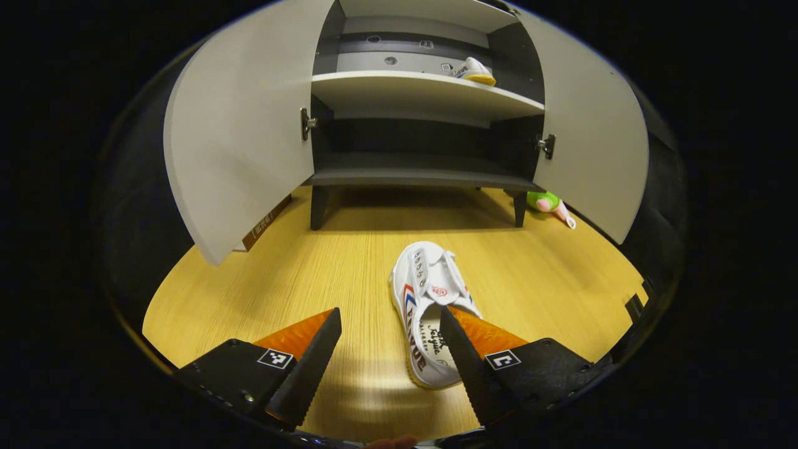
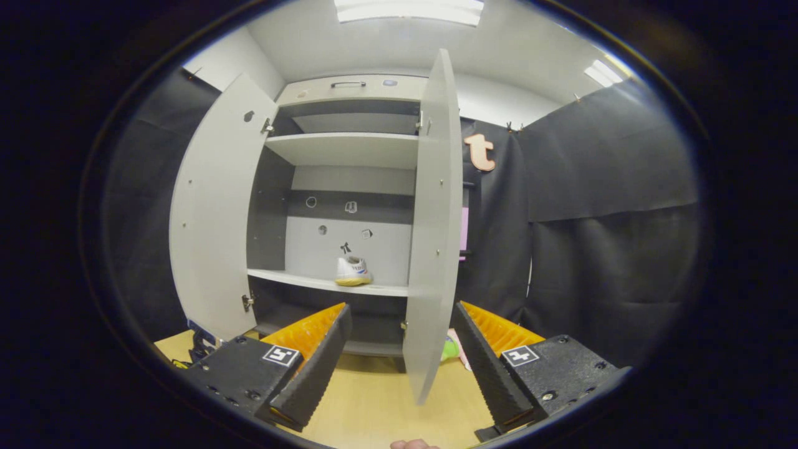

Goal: Grab one shoe with the right hand and put it into the shoe cabinet, grab the other shoe with the left hand and put it into the shoe cabinet; then close the right door with the right hand and the left door with the left hand.

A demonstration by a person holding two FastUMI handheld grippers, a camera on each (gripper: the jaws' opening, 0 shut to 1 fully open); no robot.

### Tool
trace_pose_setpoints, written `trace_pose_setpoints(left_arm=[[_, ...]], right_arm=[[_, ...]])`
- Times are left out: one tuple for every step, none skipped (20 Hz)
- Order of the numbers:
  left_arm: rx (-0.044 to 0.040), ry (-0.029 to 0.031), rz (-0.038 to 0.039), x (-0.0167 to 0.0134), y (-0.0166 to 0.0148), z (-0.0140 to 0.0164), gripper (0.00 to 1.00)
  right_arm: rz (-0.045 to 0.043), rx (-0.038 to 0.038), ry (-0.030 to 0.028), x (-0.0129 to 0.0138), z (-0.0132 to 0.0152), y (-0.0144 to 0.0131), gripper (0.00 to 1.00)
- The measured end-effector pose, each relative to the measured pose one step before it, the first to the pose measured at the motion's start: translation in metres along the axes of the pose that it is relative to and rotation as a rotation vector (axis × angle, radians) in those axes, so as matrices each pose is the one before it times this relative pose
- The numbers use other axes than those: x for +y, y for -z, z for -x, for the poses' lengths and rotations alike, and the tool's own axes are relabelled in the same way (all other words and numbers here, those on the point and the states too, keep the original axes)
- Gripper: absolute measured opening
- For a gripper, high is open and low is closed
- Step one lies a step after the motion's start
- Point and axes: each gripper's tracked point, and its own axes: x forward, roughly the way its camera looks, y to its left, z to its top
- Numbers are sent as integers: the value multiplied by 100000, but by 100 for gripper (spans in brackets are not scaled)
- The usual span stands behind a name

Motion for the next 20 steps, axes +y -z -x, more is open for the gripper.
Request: trace_pose_setpoints(left_arm=[[2219,-626,-378,206,470,-376,96],[1761,-871,-452,221,377,-395,96],[1254,-532,-358,110,279,-512,96],[511,-194,-249,-18,61,-540,96],[519,380,-105,-58,15,-581,96],[-311,-247,-577,11,-239,-595,96],[-967,-1059,-1083,245,-433,-648,98],[-279,-92,-598,-38,-212,-685,98],[-88,127,-182,-14,-131,-666,98],[752,228,-101,-34,-12,-599,98],[-99,412,33,-100,-100,-536,98],[239,284,-263,12,-79,-489,98],[-1387,137,-55,-138,-287,-215,98],[-589,-193,-400,54,-164,-263,97],[-194,503,-192,-314,-11,-63,93],[-548,758,399,-411,-77,-259,86],[159,-180,-335,-240,14,102,71],[592,1031,7,-421,192,-276,60],[-954,-411,624,-272,-103,-93,31],[159,-1075,-101,168,-72,-256,9]], right_arm=[[-145,403,-68,36,-225,181,100],[-161,405,-57,38,-212,163,100],[-157,445,-45,66,-266,166,100],[-131,615,-35,-2,-266,250,100],[-176,648,-330,142,-260,204,100],[-96,593,-131,61,-198,176,100],[43,381,-26,59,-243,74,100],[185,260,193,-37,-199,125,100],[127,104,153,-6,-142,72,100],[111,308,174,-22,-156,117,100],[247,330,-28,40,-138,81,100],[235,189,238,-31,-183,94,100],[368,461,218,-15,-106,162,100],[186,242,24,28,-57,100,100],[175,318,152,-20,-120,130,100],[170,489,-53,46,-95,213,100],[101,272,-172,84,-67,97,100],[151,232,-330,115,-105,95,100],[288,312,-53,61,-38,136,100],[257,142,-42,-2,53,77,100]])
